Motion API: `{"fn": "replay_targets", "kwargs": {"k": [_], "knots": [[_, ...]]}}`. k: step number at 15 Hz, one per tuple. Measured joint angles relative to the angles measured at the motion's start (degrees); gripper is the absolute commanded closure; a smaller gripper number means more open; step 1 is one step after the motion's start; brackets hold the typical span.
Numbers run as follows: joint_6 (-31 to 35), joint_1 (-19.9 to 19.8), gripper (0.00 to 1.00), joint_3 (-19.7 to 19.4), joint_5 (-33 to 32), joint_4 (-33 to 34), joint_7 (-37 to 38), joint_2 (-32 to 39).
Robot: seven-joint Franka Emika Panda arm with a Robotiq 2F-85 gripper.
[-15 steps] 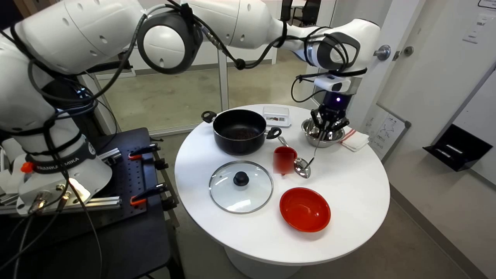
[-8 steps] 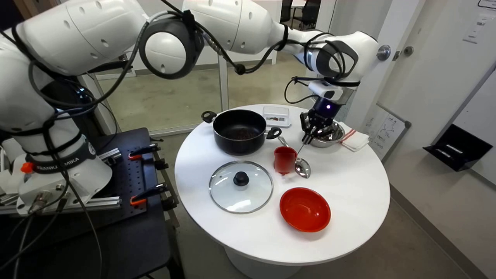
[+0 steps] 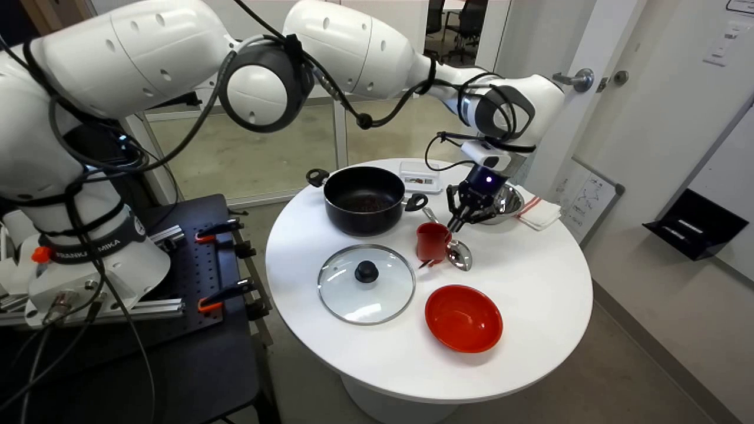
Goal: Take the spoon out of the bowl
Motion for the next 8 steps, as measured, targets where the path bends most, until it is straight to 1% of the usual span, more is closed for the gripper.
{"fn": "replay_targets", "kwargs": {"k": [3, 8], "knots": [[-0.5, -0.1, 0.99, -0.2, -0.2, 0.1, 0.0, 0.6], [-3.6, -0.3, 0.99, -0.8, -0.7, 0.2, 0.0, 1.4]]}}
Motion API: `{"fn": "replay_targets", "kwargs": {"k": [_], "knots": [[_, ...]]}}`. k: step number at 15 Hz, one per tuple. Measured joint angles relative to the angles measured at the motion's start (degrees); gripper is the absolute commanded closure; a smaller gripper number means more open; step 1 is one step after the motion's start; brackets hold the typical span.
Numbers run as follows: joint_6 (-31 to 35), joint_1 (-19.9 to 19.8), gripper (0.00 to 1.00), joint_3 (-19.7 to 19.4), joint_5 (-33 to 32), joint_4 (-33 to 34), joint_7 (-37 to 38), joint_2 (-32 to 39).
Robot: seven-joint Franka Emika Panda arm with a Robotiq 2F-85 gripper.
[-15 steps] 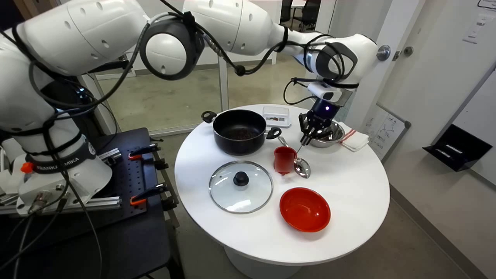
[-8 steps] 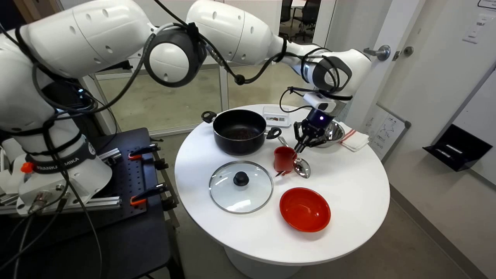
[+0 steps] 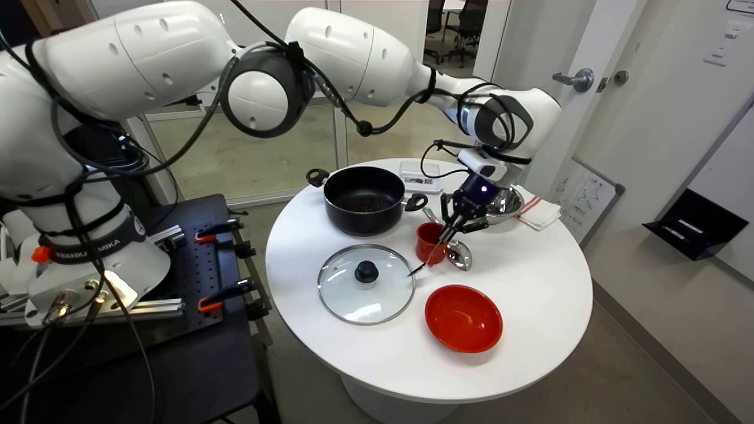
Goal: Take the spoon out of the bowl
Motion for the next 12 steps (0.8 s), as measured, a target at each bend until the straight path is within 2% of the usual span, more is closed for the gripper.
{"fn": "replay_targets", "kwargs": {"k": [4, 12], "knots": [[-2.3, 0.0, 0.99, -0.3, -0.5, 0.1, 0.0, 0.5], [-2.5, 0.2, 0.99, -0.6, -2.1, 0.2, -0.1, 1.5]]}}
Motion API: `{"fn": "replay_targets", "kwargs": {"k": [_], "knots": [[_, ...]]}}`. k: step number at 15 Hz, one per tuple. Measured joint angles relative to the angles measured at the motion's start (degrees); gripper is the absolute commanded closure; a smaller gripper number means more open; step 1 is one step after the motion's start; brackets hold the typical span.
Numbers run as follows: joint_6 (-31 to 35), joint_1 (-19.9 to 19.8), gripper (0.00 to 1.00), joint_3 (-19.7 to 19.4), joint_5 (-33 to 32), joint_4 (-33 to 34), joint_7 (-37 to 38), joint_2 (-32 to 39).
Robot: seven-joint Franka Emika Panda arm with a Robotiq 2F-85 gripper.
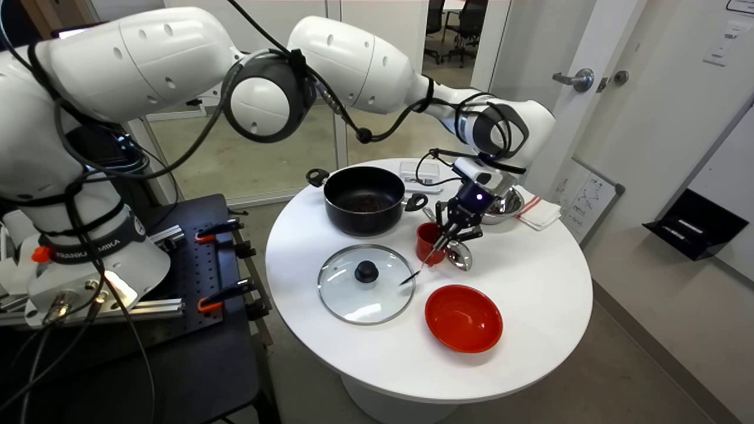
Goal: Take the spoon out of the bowl
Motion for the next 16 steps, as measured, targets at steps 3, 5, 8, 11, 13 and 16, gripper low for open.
{"fn": "replay_targets", "kwargs": {"k": [3, 5, 8, 11, 13, 16], "knots": [[0.0, 0.0, 0.99, -0.1, -0.6, 0.0, -0.2, 0.5], [0.0, 0.1, 0.99, -0.2, -1.3, 0.2, -0.4, 1.0], [0.0, 0.3, 0.99, -0.4, -2.2, 0.5, -0.8, 1.6], [0.1, 0.4, 0.99, -0.5, -3.1, 0.9, -1.3, 2.0], [0.3, 0.4, 0.99, -0.6, -3.6, 1.4, -1.5, 2.5], [1.3, 0.4, 0.99, -0.6, -4.1, 1.6, -2.1, 2.7]]}}
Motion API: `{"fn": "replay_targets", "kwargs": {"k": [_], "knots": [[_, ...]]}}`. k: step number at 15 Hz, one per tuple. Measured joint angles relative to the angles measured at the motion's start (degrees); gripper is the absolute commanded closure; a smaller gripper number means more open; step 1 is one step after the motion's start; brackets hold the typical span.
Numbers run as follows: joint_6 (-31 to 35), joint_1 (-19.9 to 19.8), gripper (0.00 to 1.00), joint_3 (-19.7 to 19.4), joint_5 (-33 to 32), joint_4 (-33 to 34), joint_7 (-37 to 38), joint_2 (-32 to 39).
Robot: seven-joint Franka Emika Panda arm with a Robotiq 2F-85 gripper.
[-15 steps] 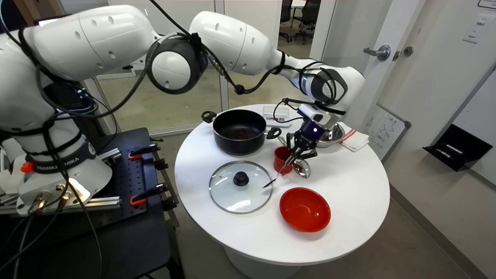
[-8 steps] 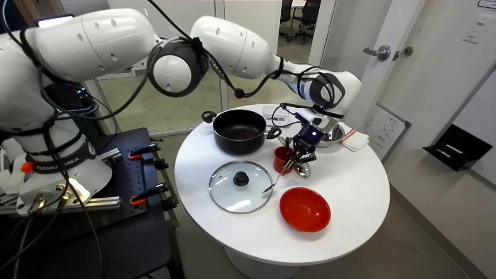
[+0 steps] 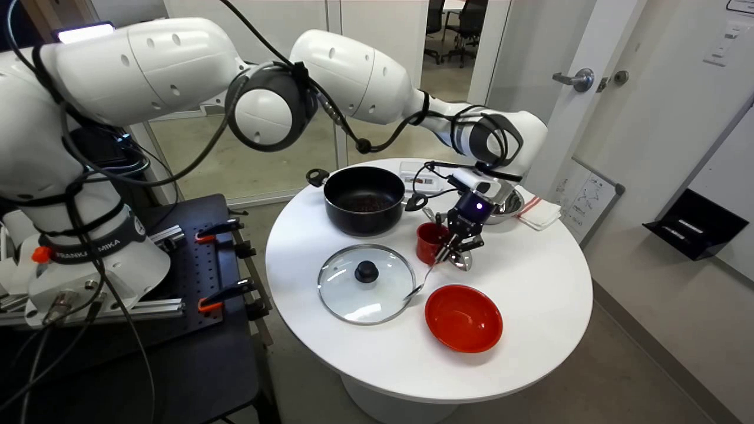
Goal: Take the spoon out of the bowl
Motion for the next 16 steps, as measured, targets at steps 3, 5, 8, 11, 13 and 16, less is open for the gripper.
{"fn": "replay_targets", "kwargs": {"k": [3, 5, 8, 11, 13, 16], "knots": [[1.7, 0.0, 0.99, 0.0, -0.2, 0.1, -0.3, 0.0], [1.8, 0.1, 0.99, 0.0, -0.2, 0.2, -0.4, 0.0], [1.8, 0.1, 0.99, 0.0, -0.3, 0.2, -0.6, 0.1], [1.8, 0.2, 0.98, 0.0, -0.3, 0.2, -0.8, 0.2], [1.7, 0.2, 0.97, 0.0, -0.3, 0.2, -0.9, 0.2], [1.7, 0.2, 0.62, 0.0, -0.3, 0.2, -0.9, 0.3]]}}
